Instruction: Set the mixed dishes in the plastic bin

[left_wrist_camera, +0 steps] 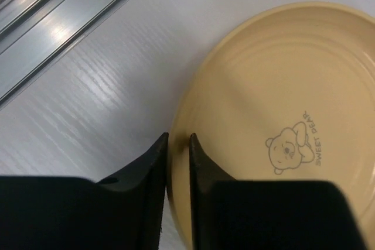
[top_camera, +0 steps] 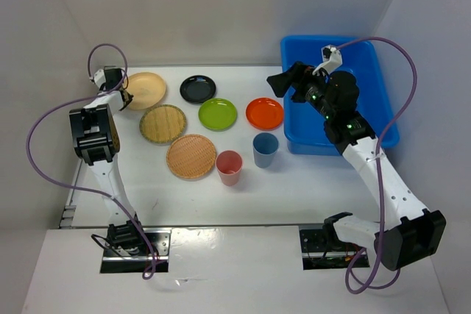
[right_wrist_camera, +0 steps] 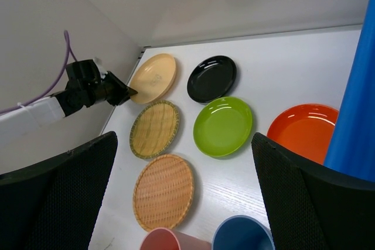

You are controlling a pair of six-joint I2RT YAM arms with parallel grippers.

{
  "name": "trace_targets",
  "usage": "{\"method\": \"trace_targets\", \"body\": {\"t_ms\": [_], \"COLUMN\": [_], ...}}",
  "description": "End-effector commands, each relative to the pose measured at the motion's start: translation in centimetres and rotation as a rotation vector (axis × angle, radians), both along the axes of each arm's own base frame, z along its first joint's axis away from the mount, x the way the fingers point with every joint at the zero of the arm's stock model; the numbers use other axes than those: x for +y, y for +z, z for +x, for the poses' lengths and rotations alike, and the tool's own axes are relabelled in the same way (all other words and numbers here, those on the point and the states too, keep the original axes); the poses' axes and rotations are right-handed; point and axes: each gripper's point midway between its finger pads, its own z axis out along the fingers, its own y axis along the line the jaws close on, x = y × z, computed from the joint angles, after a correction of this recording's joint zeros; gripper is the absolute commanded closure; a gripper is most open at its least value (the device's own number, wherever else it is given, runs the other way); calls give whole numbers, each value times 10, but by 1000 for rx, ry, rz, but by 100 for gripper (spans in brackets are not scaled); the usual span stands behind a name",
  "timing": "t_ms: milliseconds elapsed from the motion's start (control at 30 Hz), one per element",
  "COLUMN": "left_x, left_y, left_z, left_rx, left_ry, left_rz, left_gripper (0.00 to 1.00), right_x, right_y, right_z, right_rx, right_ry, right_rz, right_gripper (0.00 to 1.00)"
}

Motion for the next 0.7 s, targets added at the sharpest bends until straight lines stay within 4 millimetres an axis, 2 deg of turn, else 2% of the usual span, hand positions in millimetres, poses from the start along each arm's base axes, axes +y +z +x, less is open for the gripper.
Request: {"method": "trace_targets", "body": {"t_ms": [0, 33, 133, 167, 233, 267, 300, 367, 400, 467, 500, 533, 567, 600, 633, 667], "left_x": [4, 4, -1, 4, -3, -2, -9, -18, -22, -31, -33, -40, -44, -45, -52, -56], "left_y": [-3, -3, -5, 2, 19, 22, 48, 74, 102, 128, 159, 160, 173, 208, 223, 221], "left_z": [2, 2, 4, 4, 7, 3, 5, 5, 3, -3, -12, -22, -28, -42, -49, -61], "left_rx": [22, 22, 12, 4, -31, -44, -102, -160, -206, -240, -285, -285, -314, -386, -433, -431], "left_ry": [-8, -8, -30, -27, -50, -55, -89, -134, -161, -201, -204, -222, -226, -240, -275, -290], "left_rz": [21, 21, 2, -3, -29, -38, -50, -54, -44, -51, -33, -47, -50, -34, -54, -71], "left_gripper": [78, 83, 97, 100, 100, 100, 100, 100, 100, 100, 100, 100, 100, 100, 100, 100], "right_x": [3, 3, 7, 8, 19, 24, 33, 43, 49, 64, 69, 71, 76, 76, 79, 80], "right_y": [21, 16, 20, 20, 20, 20, 19, 26, 24, 18, 21, 17, 20, 16, 16, 18], "right_z": [4, 4, 3, 3, -3, -6, -11, -20, -19, -28, -32, -31, -34, -30, -33, -32], "right_rx": [-80, -72, -74, -69, -69, -69, -75, -94, -85, -70, -83, -74, -84, -67, -58, -67], "right_ry": [-7, -6, 2, 2, 32, 52, 86, 154, 185, 275, 301, 312, 326, 312, 321, 321], "right_rz": [8, 6, 27, 35, 37, 37, 26, 22, 20, 18, 23, 21, 24, 31, 42, 45], "right_gripper": [0, 0, 0, 0, 0, 0, 0, 0, 0, 0, 0, 0, 0, 0, 0, 0]}}
